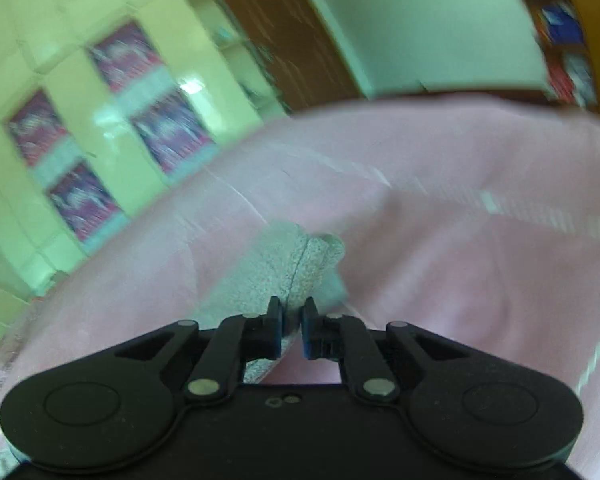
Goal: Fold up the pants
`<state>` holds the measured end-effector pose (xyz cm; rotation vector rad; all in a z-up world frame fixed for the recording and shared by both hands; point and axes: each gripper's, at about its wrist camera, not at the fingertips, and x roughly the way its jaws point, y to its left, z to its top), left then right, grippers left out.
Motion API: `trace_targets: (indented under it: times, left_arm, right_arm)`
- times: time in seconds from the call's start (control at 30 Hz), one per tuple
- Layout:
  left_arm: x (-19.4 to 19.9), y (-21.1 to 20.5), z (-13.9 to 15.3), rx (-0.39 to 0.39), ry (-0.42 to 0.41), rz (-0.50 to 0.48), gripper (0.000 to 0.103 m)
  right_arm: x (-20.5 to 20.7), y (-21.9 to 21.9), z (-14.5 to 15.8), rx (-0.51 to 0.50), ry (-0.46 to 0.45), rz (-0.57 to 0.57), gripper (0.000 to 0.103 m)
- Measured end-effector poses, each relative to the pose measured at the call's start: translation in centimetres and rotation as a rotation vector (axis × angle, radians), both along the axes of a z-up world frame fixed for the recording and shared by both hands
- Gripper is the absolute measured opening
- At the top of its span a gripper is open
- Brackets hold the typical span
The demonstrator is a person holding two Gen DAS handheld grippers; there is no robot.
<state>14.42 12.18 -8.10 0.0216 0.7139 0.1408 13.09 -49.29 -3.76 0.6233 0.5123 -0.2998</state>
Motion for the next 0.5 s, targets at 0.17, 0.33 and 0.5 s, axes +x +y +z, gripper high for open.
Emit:
trace_targets:
  times: [0.17, 0.33, 0.5]
  left_arm:
    - [-0.1, 0.1, 0.1, -0.007, -0.006, 0.006, 0.092]
    - [-1.7, 0.6, 1.7, 0.002, -0.092, 0.05, 0.093]
    - [-3.4, 5.2, 2.9, -0.058, -0.166, 0.203, 0.094]
  right_arm:
    - [-1.4, -0.5, -1.0, 0.081, 0.004, -0.04, 0.03]
    - [-2.9, 3.1, 2.7, -0.049, -0.13, 0.147, 0.03]
    - [4.7, 13.5, 6.1, -0.057, -0.169, 0.644, 0.031]
